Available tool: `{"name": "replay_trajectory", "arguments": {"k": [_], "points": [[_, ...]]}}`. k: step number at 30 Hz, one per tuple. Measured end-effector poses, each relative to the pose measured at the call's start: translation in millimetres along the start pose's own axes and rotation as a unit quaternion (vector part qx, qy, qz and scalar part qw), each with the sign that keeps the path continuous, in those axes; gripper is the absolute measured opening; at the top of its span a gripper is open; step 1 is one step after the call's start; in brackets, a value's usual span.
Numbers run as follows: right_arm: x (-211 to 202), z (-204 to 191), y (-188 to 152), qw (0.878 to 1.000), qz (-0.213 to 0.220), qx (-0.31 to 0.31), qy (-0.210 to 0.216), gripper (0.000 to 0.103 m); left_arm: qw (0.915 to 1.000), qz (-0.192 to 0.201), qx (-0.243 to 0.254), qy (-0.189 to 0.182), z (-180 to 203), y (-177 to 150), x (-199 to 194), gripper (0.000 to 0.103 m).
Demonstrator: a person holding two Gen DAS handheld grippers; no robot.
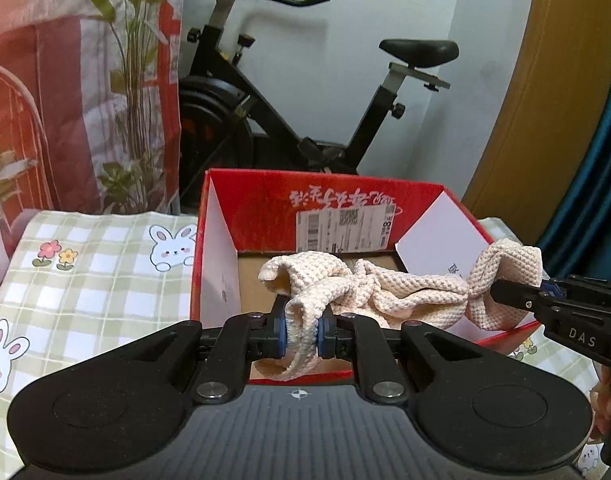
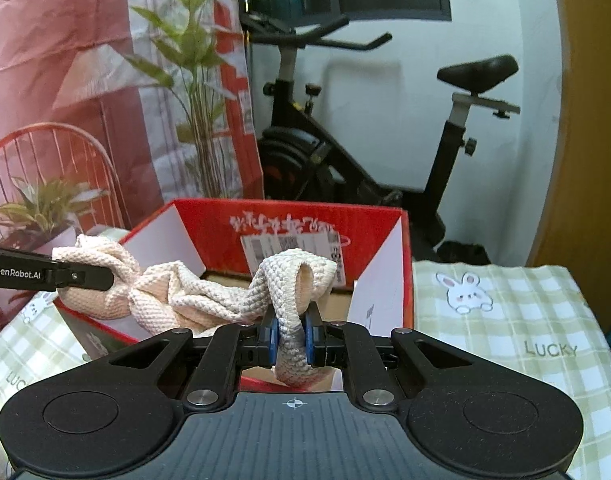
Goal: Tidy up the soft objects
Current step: 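Carry the beige towel into the red box and open both grippers, then move both grippers back to the pile toward the clear bag with green cable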
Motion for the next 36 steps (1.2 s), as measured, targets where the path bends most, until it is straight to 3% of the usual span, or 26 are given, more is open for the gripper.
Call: {"name": "replay_trajectory", "arguments": {"k": [5,10,13,26,36], "points": [[7.3,6.1,-6.2,1.000,-0.013,0.013,-0.002,0.018,0.9999,-0.013,0.007,-0.005,0.7,-1.8,8.5,0.019],[7.3,10.0,-14.4,0.999,-0.023,0.026,-0.001,0.025,0.9998,-0.018,0.011,-0.008,2.4,-4.2,8.8,0.045],[2.4,9.2,-16.7,0.999,-0.023,0.030,0.003,0.033,0.9997,-0.018,0.013,-0.012,3.3,-6.2,4.5,0.052],[-47.4,-7.3,-23.1,0.996,0.015,0.068,0.048,0.036,0.9989,0.004,-0.012,-0.045,9.3,-24.9,-38.3,0.052],[-40.7,-45.3,-56.2,0.995,-0.024,0.066,0.071,0.036,0.9978,-0.023,-0.040,-0.048,2.7,-52.4,-32.2,0.052]]}}
Point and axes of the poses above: each gripper's, at about its wrist camera, not at the fingertips, and x roughly the way its jaws point, z to its right, y to its top, the point moved 7 cm from there along x, roughly the way its jaws point, and after that the axes turned 1 degree about y, right-handed, at the moved point
